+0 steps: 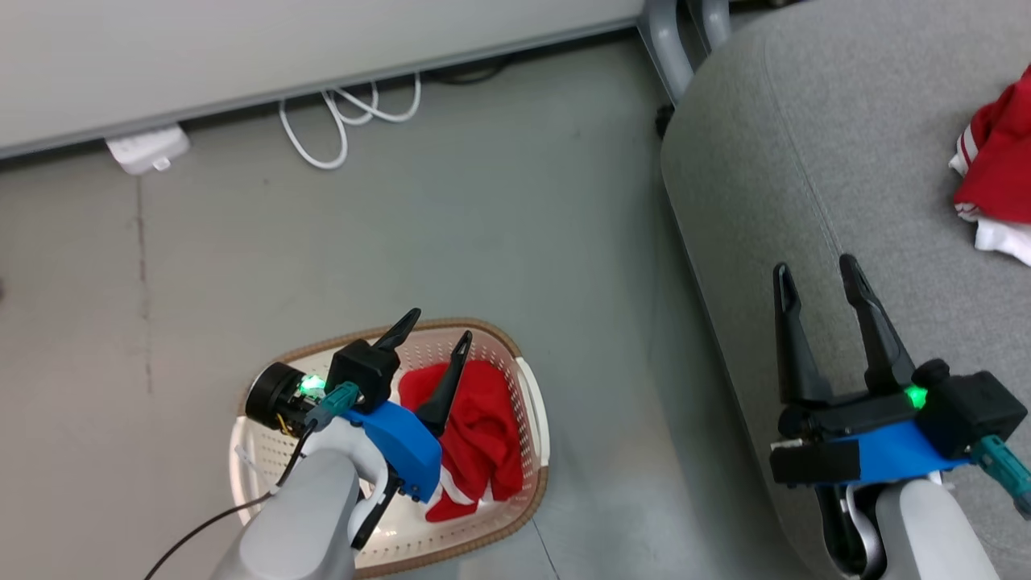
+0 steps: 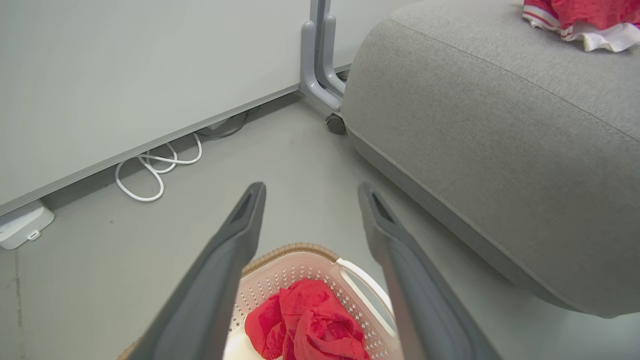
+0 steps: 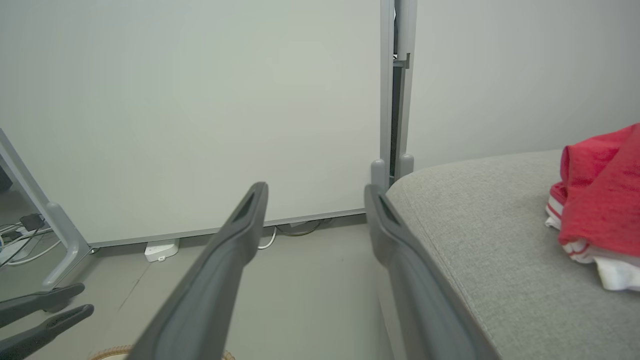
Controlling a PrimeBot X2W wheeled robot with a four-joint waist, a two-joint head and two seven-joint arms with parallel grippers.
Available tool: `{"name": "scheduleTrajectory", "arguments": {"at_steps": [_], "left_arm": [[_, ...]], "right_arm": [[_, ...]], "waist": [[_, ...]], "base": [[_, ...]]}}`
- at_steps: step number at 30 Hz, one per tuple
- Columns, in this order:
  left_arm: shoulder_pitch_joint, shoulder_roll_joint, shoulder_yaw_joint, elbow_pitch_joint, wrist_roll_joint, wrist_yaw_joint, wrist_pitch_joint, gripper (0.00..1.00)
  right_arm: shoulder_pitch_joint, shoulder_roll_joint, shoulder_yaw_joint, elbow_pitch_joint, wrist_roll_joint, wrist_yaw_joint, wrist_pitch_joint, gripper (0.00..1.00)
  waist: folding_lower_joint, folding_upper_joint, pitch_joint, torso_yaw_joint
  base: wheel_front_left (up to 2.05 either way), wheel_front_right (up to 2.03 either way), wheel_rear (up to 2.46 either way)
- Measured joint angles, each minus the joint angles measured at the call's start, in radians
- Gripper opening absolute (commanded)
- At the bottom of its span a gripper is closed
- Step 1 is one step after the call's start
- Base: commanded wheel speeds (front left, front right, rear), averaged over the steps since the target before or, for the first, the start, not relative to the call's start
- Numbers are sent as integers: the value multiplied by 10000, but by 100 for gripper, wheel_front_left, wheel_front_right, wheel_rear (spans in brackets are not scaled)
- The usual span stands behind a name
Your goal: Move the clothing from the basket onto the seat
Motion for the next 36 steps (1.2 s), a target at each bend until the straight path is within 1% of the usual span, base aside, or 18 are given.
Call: {"name": "scheduleTrajectory", "arguments": {"at_steps": [11,18,22,36], "left_arm": [[-1525,238,-1413,2100,-460,-12,-2,100],[-2273,504,-2226,2924,-779,-12,0,100],[-2650,562,-2627,3452,-970,-12,-2,100],[-3691,736,-3649,4472,-1482,-12,-2,100]], "right_arm": [[-1276,35,207,-244,-8,0,0,100],[-1813,92,303,-334,-33,0,0,100],[-2005,128,343,-378,-35,0,0,100],[-2612,167,391,-648,-119,0,0,100]], "waist": [[0,0,1768,-580],[0,0,2788,-843],[0,0,3320,-950],[-1,0,4921,-1118]], "base": [[0,0,0],[0,0,0],[0,0,0],[0,0,0]]}}
